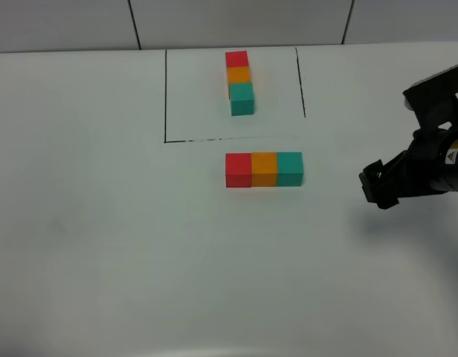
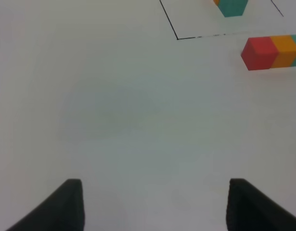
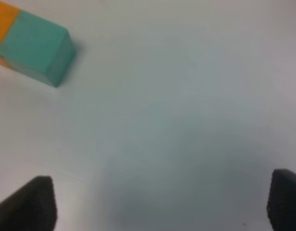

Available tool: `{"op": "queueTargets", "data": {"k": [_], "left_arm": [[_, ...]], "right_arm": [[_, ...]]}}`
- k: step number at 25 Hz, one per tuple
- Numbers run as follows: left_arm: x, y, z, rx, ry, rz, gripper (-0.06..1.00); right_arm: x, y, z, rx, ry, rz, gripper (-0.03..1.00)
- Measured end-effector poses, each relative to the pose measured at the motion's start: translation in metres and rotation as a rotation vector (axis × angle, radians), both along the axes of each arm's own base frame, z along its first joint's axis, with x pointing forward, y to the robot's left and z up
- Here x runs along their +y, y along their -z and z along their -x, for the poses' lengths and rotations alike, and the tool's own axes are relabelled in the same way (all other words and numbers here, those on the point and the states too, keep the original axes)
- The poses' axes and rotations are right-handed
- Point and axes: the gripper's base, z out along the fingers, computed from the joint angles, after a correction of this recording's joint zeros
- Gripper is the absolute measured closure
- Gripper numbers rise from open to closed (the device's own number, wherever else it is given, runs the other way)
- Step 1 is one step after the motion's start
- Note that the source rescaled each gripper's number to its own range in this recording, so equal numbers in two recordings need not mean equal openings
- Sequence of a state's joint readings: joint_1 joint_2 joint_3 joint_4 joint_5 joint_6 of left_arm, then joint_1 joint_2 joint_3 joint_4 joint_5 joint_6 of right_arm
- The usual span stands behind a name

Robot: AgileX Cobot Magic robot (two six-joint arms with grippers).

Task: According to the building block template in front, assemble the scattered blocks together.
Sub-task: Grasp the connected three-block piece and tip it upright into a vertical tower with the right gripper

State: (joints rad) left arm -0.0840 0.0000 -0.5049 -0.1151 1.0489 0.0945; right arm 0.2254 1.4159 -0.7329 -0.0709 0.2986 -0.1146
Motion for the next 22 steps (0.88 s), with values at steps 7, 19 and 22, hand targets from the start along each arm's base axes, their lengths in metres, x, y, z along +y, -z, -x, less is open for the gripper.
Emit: {"op": "queueTargets", "data": {"k": [7, 19, 22], "left_arm": [[0.000, 0.000, 0.000, 0.000, 0.000, 0.000, 0.58], [0.000, 0.000, 0.000, 0.000, 0.000, 0.000, 0.58], [0.000, 0.000, 0.000, 0.000, 0.000, 0.000, 0.58]], "right_arm": [[0.015, -0.010, -0.040, 0.144, -0.291, 0.239, 0.19], [0.122, 0.019, -0.130, 0.320, -0.930, 0.383, 0.19], [0.137, 0.035, -0.143, 0.341, -0.988, 0.396, 0.19]]}}
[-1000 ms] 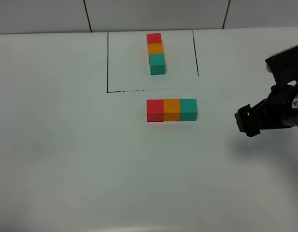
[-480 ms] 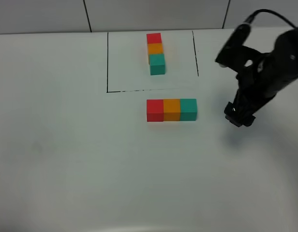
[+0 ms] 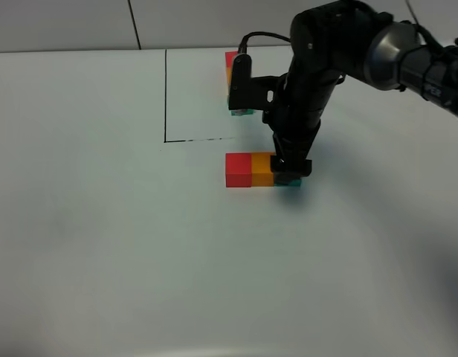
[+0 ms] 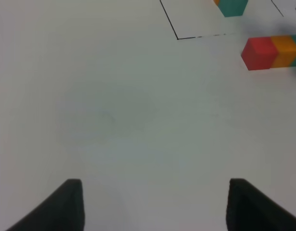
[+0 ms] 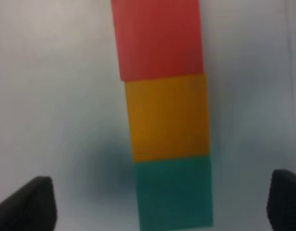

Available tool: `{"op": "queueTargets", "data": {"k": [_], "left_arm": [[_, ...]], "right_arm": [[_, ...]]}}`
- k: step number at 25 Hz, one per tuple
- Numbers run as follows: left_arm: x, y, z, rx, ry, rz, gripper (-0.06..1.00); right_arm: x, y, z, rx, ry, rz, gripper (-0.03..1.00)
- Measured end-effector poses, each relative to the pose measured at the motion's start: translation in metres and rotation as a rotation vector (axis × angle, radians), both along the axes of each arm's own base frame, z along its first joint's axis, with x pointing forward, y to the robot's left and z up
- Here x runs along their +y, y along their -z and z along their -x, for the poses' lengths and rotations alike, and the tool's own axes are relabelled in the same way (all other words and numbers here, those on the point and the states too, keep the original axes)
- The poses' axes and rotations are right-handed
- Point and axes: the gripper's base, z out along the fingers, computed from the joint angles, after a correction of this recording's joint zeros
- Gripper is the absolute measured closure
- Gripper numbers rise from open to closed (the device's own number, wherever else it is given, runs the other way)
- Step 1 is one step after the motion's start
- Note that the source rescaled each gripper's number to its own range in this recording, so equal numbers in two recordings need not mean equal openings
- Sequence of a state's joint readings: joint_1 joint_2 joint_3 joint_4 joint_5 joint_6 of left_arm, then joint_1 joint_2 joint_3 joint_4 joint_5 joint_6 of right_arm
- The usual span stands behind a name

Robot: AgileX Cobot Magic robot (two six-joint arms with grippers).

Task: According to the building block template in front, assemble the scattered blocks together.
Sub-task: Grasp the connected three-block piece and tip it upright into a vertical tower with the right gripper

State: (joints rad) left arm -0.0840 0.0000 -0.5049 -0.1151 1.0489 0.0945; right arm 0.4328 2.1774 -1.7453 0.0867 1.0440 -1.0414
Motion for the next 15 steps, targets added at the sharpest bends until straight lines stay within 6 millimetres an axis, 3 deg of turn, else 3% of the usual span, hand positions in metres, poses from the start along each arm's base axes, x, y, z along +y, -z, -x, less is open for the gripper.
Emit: {"op": "queueTargets", "data": {"k": [11, 13, 15], "left_arm": [[0.000, 0.000, 0.000, 0.000, 0.000, 0.000, 0.58], [0.000, 0.000, 0.000, 0.000, 0.000, 0.000, 0.58], [0.000, 0.000, 0.000, 0.000, 0.000, 0.000, 0.58]], "right_arm": [[0.014, 0.053, -0.012, 0.070, -0.041, 0.016, 0.21], [0.015, 0.058, -0.013, 0.074, -0.039, 0.013, 0.27], [0.015, 0.059, -0.013, 0.070, -0.036, 0.007, 0.41]]}}
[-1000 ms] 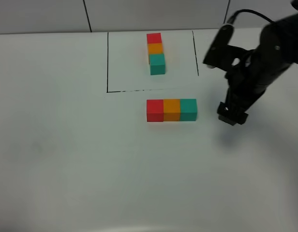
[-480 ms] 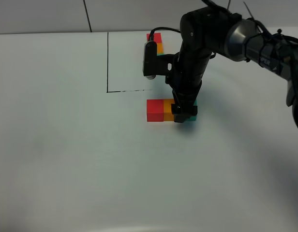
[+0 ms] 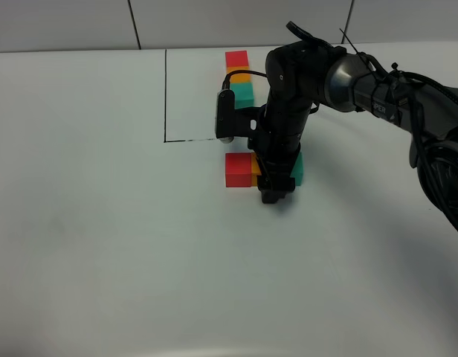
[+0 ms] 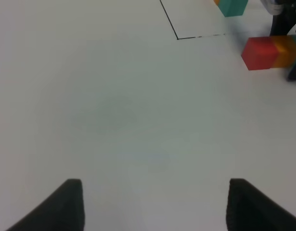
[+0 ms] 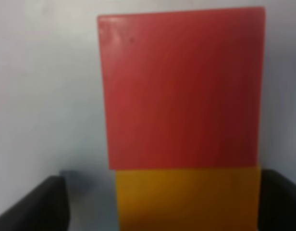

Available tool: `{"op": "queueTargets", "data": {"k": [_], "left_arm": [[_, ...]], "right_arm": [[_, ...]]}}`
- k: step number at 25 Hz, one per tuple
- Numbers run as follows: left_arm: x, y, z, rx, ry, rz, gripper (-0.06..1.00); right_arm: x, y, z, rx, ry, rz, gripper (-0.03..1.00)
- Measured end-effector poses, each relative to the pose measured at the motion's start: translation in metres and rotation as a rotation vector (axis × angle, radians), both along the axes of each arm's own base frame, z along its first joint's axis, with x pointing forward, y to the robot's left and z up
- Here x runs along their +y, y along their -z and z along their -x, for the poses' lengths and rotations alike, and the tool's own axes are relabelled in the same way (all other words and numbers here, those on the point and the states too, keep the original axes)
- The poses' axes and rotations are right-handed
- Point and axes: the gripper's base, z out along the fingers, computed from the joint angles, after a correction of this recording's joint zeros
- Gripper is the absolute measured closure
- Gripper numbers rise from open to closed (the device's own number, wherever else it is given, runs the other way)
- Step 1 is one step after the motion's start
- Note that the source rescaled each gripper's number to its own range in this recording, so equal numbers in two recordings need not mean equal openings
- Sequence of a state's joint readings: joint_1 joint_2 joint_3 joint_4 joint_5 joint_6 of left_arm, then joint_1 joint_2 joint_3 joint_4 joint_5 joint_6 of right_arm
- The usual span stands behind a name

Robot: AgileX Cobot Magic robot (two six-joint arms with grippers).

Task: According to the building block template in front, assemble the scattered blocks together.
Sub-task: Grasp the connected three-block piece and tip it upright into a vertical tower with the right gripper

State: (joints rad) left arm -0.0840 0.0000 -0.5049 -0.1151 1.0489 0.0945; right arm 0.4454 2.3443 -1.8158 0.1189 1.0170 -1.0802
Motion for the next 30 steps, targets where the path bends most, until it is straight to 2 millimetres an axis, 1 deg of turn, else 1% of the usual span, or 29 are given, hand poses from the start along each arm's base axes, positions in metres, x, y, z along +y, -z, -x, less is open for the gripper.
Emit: {"op": "queueTargets", "data": {"k": [1, 2, 4, 5, 8, 9, 11, 12, 16, 18, 22, 28, 30], "left_arm": [[0.000, 0.000, 0.000, 0.000, 0.000, 0.000, 0.58], [0.000, 0.000, 0.000, 0.000, 0.000, 0.000, 0.58], [0.000, 0.000, 0.000, 0.000, 0.000, 0.000, 0.58], [0.000, 0.000, 0.000, 0.000, 0.000, 0.000, 0.58], [0.000, 0.000, 0.000, 0.000, 0.000, 0.000, 0.58], [0.000, 0.000, 0.000, 0.000, 0.000, 0.000, 0.58], [0.000, 0.000, 0.000, 0.000, 0.000, 0.000, 0.58], [0.000, 0.000, 0.000, 0.000, 0.000, 0.000, 0.58], [0.000, 0.000, 0.000, 0.000, 0.000, 0.000, 0.58], [0.000, 0.000, 0.000, 0.000, 0.000, 0.000, 0.58], [0.000, 0.000, 0.000, 0.000, 0.000, 0.000, 0.58], [0.000, 0.000, 0.000, 0.000, 0.000, 0.000, 0.58], [0.000, 0.000, 0.000, 0.000, 0.000, 0.000, 0.58]], "right_arm": [[0.000, 0.000, 0.000, -0.001, 0.003, -0.004, 0.49], [0.001, 0.000, 0.000, 0.000, 0.008, -0.007, 0.61], [0.001, -0.001, -0.001, -0.001, 0.027, -0.010, 0.91], [0.001, -0.001, -0.001, 0.001, 0.047, -0.012, 0.95], [0.001, -0.002, -0.001, 0.021, 0.183, -0.020, 0.95], [0.001, -0.003, -0.001, 0.032, 0.260, -0.025, 0.95], [0.000, -0.010, 0.000, 0.051, 0.404, -0.033, 0.95], [-0.001, -0.016, 0.001, 0.057, 0.477, -0.038, 0.95], [-0.003, -0.044, 0.006, 0.100, 0.880, -0.087, 0.95], [-0.003, -0.051, 0.007, 0.129, 1.085, -0.108, 0.95], [-0.001, -0.051, 0.009, 0.160, 1.337, -0.109, 0.95], [0.012, -0.039, 0.018, 0.096, 1.512, -0.106, 0.95], [0.015, -0.034, 0.022, 0.089, 1.537, -0.104, 0.95]]}}
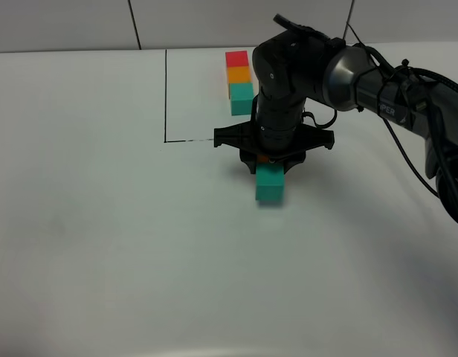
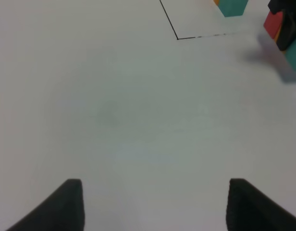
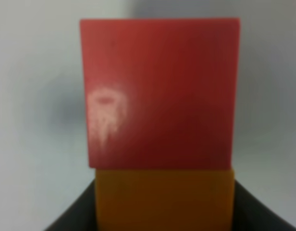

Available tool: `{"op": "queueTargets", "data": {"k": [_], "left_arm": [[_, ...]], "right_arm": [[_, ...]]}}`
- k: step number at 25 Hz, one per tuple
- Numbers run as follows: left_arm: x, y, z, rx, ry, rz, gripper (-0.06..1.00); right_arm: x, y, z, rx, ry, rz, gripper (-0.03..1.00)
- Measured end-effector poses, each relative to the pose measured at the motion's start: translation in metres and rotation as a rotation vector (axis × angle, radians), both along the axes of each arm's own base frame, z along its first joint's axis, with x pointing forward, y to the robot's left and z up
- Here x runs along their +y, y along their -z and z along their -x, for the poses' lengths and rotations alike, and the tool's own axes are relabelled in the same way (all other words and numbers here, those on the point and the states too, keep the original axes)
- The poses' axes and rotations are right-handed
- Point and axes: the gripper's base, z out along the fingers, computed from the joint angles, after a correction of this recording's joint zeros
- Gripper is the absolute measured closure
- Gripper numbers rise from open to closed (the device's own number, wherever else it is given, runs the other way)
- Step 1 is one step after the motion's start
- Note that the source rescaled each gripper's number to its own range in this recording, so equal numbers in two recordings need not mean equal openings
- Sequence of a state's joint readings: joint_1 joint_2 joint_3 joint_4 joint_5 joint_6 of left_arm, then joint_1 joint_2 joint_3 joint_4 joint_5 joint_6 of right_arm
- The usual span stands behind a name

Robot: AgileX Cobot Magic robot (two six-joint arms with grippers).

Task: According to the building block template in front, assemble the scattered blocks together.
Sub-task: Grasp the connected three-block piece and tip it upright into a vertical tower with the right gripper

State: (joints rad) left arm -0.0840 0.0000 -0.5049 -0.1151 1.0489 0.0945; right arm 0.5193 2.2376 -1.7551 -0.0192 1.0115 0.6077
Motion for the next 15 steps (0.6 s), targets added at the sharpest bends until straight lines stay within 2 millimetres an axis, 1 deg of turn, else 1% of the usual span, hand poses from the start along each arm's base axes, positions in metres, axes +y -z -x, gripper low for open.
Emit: {"op": "queueTargets", "data": {"k": [6, 15], "left_arm": [[0.000, 0.000, 0.000, 0.000, 0.000, 0.000, 0.58], [0.000, 0.000, 0.000, 0.000, 0.000, 0.000, 0.58]], "right_arm": [[0.013, 0.010, 0.005, -0.004, -0.020, 0.015, 0.95], [0.014, 0.019, 0.005, 0.002, -0.076, 0.031, 0.95]]}}
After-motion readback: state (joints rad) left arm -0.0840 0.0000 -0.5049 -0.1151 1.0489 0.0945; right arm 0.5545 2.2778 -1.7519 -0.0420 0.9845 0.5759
